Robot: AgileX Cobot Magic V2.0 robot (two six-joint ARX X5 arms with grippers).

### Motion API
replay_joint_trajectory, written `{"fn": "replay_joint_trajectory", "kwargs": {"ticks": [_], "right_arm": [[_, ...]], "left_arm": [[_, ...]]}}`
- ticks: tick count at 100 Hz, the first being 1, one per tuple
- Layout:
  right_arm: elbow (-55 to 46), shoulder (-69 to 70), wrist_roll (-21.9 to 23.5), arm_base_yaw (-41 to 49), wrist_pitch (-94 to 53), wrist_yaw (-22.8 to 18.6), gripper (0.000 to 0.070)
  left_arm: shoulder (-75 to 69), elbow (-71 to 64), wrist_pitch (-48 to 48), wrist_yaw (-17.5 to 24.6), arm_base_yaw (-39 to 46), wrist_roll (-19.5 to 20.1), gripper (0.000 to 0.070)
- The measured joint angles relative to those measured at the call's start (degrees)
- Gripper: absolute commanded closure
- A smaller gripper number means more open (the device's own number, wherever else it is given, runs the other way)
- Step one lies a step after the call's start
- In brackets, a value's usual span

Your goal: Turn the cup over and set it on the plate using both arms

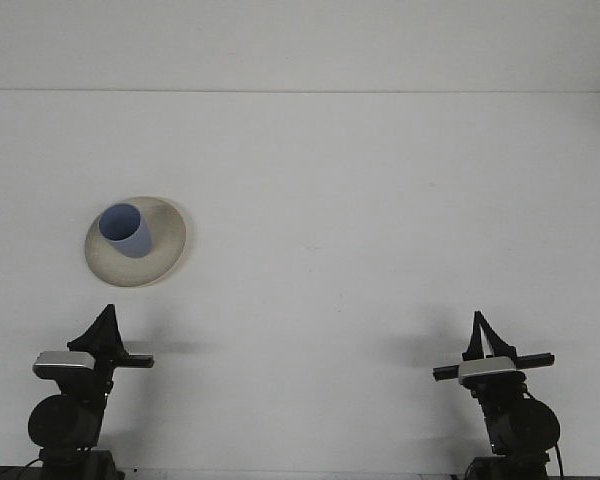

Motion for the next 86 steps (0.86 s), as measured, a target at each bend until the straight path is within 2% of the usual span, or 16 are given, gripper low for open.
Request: {"fn": "replay_joint_trajectory", "kwargs": {"ticks": [24,86], "right_arm": [[0.0,-0.2,-1.6,-0.3,1.9,0.1,0.0697],[0.0,-0.2,-1.7,-0.3,1.9,0.1,0.0697]], "left_arm": [[0.0,0.0,0.0,0.0,0.0,0.0,0.0685],[0.0,0.0,0.0,0.0,0.0,0.0,0.0685]]}}
